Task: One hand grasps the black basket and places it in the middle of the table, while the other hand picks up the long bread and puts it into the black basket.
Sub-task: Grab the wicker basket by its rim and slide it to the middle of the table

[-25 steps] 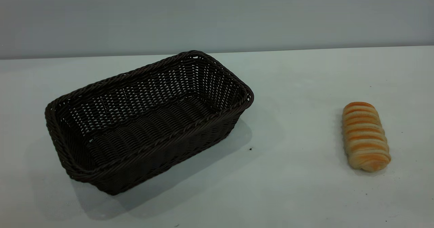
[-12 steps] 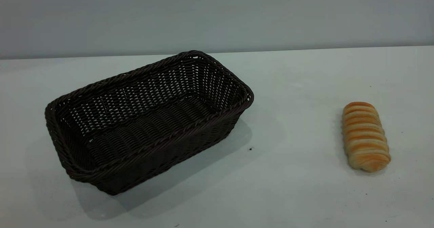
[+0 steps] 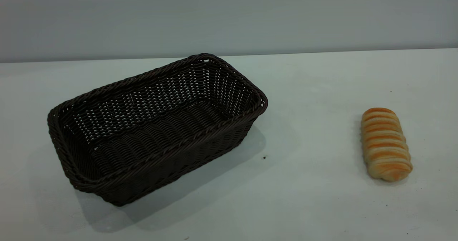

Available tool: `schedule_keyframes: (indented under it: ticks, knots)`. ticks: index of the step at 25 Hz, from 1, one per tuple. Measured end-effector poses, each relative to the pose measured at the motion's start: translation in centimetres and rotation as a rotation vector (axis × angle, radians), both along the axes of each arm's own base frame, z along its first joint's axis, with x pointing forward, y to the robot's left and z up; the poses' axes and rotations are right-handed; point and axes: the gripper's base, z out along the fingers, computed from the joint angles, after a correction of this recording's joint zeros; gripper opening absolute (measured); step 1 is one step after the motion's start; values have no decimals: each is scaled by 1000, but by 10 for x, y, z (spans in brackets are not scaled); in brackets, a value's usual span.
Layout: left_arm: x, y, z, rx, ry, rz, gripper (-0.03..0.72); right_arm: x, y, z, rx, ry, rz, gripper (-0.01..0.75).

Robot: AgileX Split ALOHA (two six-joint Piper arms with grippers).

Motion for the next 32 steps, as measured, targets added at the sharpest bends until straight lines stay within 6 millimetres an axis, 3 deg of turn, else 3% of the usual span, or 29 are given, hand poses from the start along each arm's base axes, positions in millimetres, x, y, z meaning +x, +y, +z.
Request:
schedule_keyframes:
  ticks: [6, 11, 14, 18, 25, 32]
  knots:
    - [3, 3, 0, -6, 15, 29, 573, 0, 0, 0, -1, 0, 40, 354]
    - [32, 4, 11, -49, 95, 195, 573, 3, 1, 6, -2, -38, 93, 354]
    - [64, -1, 12, -52, 171, 254, 573, 13, 2, 23, 3, -78, 96, 354]
    - [110, -12, 3, -50, 271, 275, 573, 41, 5, 39, -8, -59, 107, 358]
    - [185, -31, -36, -44, 424, 289, 573, 96, 12, 31, -86, 78, 174, 455]
    - [253, -49, -63, -59, 570, 333, 573, 110, 15, 28, -62, 78, 184, 489]
